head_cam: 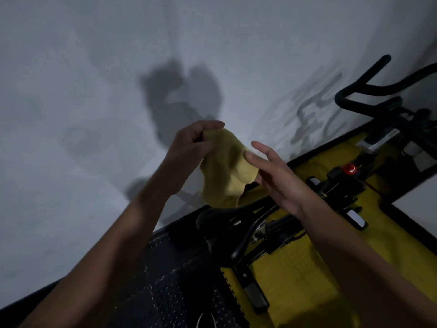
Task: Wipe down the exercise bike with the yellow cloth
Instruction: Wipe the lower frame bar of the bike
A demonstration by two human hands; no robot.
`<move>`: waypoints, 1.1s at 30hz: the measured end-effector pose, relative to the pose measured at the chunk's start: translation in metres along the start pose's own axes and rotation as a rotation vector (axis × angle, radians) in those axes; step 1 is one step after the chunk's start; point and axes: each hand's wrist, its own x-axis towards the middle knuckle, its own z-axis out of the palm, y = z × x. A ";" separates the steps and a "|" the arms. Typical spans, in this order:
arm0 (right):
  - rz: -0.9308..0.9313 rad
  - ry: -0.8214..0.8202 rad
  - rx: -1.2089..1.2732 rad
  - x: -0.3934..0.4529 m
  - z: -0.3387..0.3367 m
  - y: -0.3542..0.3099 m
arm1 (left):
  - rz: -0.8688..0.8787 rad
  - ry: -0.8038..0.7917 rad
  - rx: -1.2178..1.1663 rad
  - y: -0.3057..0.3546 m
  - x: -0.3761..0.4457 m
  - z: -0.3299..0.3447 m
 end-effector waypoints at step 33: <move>-0.043 0.117 -1.028 0.008 -0.029 0.058 | -0.177 -0.071 0.699 -0.125 -0.019 0.008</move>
